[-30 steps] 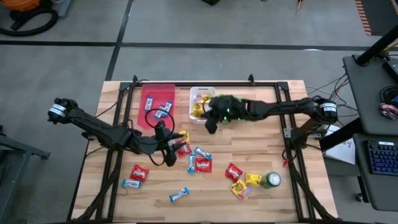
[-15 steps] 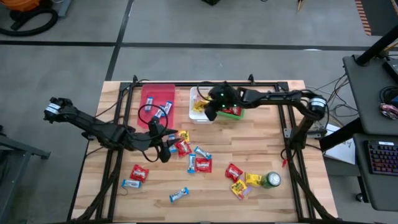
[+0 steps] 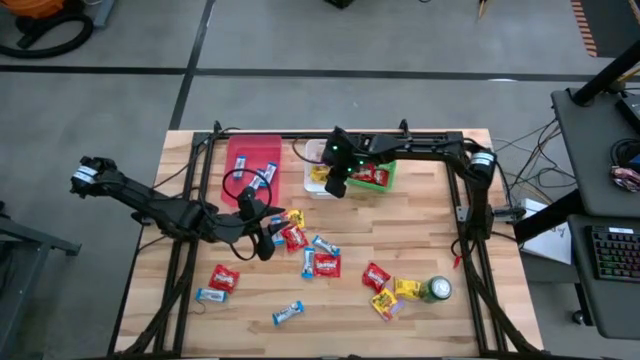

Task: Sort candy
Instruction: Put the yellow candy into the white bin, then put the red candy into the green bin

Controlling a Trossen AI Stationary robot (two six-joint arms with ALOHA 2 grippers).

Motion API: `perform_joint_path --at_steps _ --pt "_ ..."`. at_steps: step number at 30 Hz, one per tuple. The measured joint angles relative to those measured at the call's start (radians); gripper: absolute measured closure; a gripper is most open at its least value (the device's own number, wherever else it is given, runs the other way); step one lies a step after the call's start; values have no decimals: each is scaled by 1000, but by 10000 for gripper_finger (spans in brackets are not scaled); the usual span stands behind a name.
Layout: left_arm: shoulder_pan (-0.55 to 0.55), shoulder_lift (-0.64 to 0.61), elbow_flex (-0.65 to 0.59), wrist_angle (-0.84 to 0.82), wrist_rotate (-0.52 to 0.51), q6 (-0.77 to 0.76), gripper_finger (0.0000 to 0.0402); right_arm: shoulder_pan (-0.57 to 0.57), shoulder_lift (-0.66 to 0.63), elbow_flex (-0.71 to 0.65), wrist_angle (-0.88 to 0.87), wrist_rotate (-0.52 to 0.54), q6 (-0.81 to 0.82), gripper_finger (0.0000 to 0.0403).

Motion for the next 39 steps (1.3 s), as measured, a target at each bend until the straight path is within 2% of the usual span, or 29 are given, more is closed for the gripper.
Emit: perform_joint_path --at_steps 4,12,17,19,23,26,32,39 --pt "0 0 0 -9 0 -5 242 -1 36 49 -54 0 -35 394" --pt "0 0 0 -23 0 -8 241 -7 43 54 -53 0 -58 391" --pt "0 0 0 -25 0 -8 241 -14 45 54 -53 2 -36 360" --pt "0 0 0 -25 -1 -8 241 -18 48 54 -52 34 -34 343" --pt "0 0 0 -25 -6 -8 241 -26 48 54 -46 171 -22 313" --pt "0 0 0 -25 -6 -8 241 -39 48 54 -45 191 -21 295" --pt "0 0 0 -32 -6 -8 241 -40 41 74 -58 166 -3 277" --pt "-2 0 0 -116 74 -88 241 1 14 121 -116 -29 64 278"
